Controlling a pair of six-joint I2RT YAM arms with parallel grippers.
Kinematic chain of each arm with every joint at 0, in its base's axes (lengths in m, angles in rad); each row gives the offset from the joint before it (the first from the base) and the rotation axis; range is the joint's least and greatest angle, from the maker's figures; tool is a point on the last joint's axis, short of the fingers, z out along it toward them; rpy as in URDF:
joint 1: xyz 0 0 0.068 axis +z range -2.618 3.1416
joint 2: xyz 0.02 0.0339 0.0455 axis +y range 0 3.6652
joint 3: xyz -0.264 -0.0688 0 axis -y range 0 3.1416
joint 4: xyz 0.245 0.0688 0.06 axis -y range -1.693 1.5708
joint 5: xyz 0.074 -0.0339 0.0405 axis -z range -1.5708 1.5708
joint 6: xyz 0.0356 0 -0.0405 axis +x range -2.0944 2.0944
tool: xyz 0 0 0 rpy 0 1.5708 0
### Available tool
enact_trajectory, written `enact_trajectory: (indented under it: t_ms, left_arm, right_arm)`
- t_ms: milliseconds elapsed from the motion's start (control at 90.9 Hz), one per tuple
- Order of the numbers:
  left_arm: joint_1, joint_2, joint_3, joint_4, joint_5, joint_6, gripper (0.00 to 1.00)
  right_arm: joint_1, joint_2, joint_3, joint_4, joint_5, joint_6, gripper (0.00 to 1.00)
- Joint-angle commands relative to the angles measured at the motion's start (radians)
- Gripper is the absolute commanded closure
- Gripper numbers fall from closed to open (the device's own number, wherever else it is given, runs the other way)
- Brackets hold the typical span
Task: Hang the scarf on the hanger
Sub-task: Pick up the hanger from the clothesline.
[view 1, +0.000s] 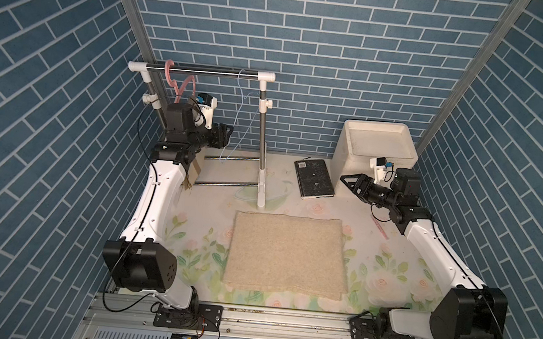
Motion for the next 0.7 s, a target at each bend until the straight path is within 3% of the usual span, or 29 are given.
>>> enact_trajectory:
  t_ms: [0,132,396,594,693]
  left_arm:
    - [-0.023,0.056,0.072,0.048,0.061,0.010,0.40]
    - [-0.040,0.122,0.122,0.061,0.057,0.007,0.44]
    - [-0.053,0.232,0.231,0.106,0.014,0.007,0.64]
    - [-0.061,0.303,0.345,0.082,0.004,0.004,0.90]
    - [-0.066,0.305,0.361,0.079,-0.001,0.006,0.97]
  right_arm:
    - [-0.004,-0.012,0.017,0.011,-0.008,-0.020,0.31]
    - [-0.005,-0.016,0.017,0.009,-0.006,-0.021,0.31]
    - [-0.005,-0.010,0.014,0.012,-0.008,-0.018,0.31]
    - [-0.005,-0.013,0.003,0.014,-0.008,-0.018,0.31]
    - [-0.005,-0.017,-0.003,0.016,-0.009,-0.019,0.31]
